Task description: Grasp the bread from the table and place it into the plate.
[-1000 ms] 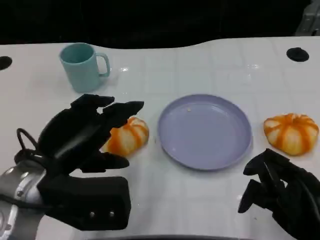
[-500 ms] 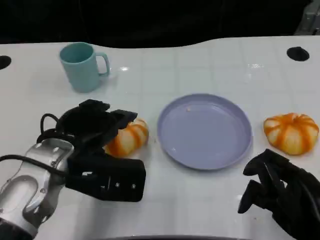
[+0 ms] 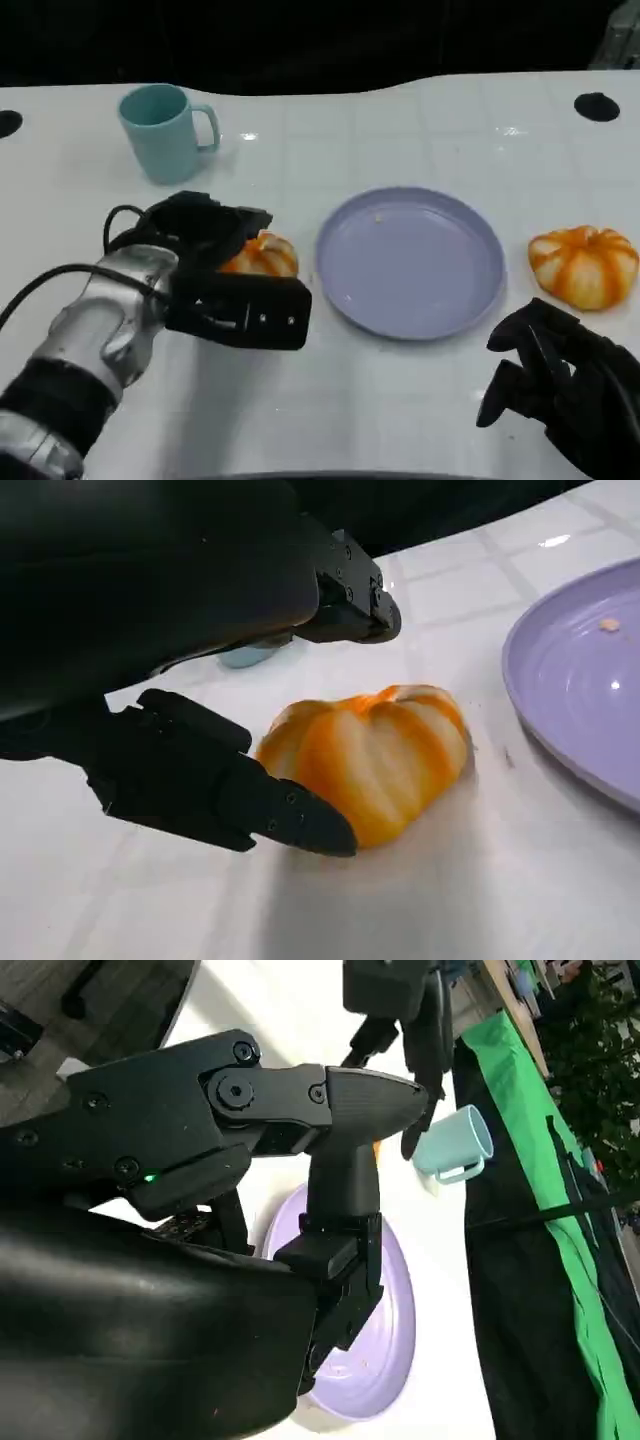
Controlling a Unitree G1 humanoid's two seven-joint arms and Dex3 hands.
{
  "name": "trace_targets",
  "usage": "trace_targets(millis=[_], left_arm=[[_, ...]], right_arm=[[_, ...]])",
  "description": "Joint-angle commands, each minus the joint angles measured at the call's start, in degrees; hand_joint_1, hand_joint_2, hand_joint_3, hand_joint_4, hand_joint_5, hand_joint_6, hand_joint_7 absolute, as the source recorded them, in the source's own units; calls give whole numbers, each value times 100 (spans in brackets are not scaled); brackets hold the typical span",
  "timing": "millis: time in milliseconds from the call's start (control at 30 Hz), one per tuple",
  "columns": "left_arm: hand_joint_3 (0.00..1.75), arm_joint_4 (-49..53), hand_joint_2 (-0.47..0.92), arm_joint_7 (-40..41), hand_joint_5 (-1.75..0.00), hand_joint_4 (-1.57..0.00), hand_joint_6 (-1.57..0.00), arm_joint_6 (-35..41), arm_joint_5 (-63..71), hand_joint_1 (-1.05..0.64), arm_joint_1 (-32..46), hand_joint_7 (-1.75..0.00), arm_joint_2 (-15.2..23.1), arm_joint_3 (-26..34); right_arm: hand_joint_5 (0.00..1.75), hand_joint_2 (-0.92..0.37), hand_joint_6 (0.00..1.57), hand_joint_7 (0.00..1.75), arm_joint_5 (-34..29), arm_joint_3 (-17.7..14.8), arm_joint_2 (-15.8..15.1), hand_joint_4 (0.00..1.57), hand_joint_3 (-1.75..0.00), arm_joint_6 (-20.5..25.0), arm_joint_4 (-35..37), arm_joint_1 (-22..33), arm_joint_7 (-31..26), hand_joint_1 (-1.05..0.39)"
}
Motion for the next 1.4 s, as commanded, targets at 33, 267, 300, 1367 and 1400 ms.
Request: trace_targets(millis=[33, 267, 300, 1367, 1400], left_arm=[[0, 712, 83, 138, -26, -1, -23, -71, -73, -46, -467, 0, -129, -118], [0, 1494, 82, 230, -24, -1, -24, -211, -224, -49, -824, 0, -304, -196], [0, 1527, 82, 244, -24, -1, -24, -222, -237, -49, -841, 0, -308, -207], [18, 3539, 92, 2150, -163, -77, -100, -1078, -682, -26, -1052, -75, -798, -302], [28, 3557, 92, 2243, -170, -77, -78, -1097, -684, -27, -1037, -124, -796, -303]], right_arm=[[175, -92, 46, 161, 26, -44, -53, 61, -41, -1, -68, 24, 1, -43], [175, -92, 46, 162, 31, -46, -63, 61, -41, -8, -59, 23, 29, -44], [175, -92, 46, 162, 30, -46, -62, 61, -41, -8, -59, 23, 31, -44], [175, -92, 47, 162, 34, -77, -104, 62, -41, 53, -176, 90, 31, -44], [175, -92, 47, 162, 40, -81, -104, 62, -41, 57, -175, 89, 32, -44]])
